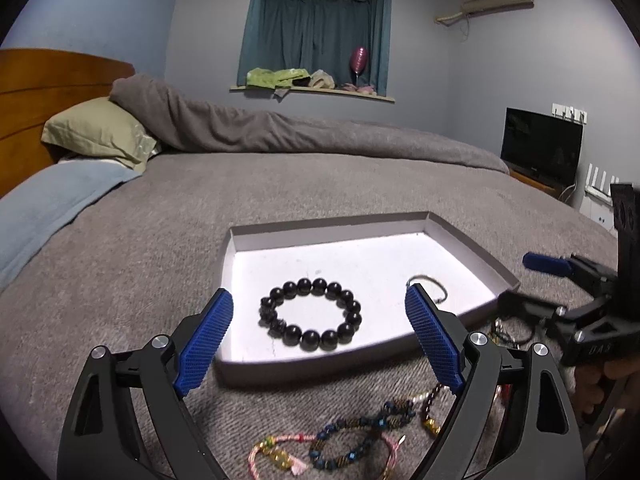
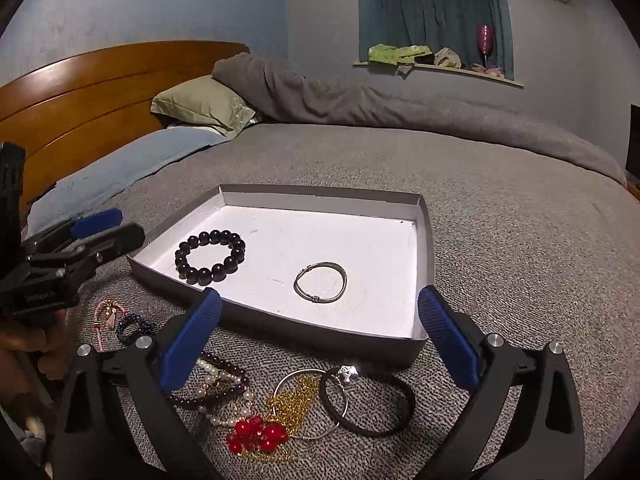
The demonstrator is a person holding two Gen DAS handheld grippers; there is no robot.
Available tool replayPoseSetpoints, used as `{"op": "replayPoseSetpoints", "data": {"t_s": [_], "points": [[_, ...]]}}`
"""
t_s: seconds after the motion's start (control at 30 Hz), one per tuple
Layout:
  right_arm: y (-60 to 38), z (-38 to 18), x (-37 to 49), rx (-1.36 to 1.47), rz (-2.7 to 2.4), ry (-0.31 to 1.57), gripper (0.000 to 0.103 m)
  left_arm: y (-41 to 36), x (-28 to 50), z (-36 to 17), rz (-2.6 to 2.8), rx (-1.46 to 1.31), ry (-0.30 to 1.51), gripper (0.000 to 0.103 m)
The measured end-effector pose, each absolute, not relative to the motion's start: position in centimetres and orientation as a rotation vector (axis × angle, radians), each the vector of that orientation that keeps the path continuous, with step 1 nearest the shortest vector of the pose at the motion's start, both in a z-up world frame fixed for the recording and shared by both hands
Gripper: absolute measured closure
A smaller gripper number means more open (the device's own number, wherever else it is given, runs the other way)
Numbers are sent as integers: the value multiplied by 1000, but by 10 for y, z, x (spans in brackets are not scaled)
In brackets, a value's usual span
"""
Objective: Organize jewelry
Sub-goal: 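Withdraw both open tools from the tray back over the bracelet pile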
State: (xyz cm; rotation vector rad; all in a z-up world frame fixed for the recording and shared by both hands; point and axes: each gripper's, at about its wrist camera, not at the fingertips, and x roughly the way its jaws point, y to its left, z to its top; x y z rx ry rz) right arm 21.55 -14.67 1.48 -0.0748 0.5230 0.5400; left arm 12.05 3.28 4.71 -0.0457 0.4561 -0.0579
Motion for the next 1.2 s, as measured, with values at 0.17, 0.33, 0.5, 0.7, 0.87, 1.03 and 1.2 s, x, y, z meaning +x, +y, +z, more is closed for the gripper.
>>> {"op": "replayPoseSetpoints", "data": {"t_s": [0.17,0.33,0.5,0.7,0.87,1.03,1.2], "points": [[-158,14,209,-54,528,523,6,39,106,43,-42,-41,467,15],[-167,14,198,-45,522,522,6,50,87,34,-36,-59,497,15],[-179,13,188,-35,521,526,6,47,72,24,-48,-24,523,15],[-182,11,178,-43,531,528,6,39,62,11,-71,17,569,15],[-186,10,172,-43,535,526,6,45,56,5,-44,10,586,15],[-189,10,169,-39,541,526,6,44,53,4,-67,0,585,28],[-187,9,171,-34,549,532,6,37,53,2,-73,29,588,29]]}}
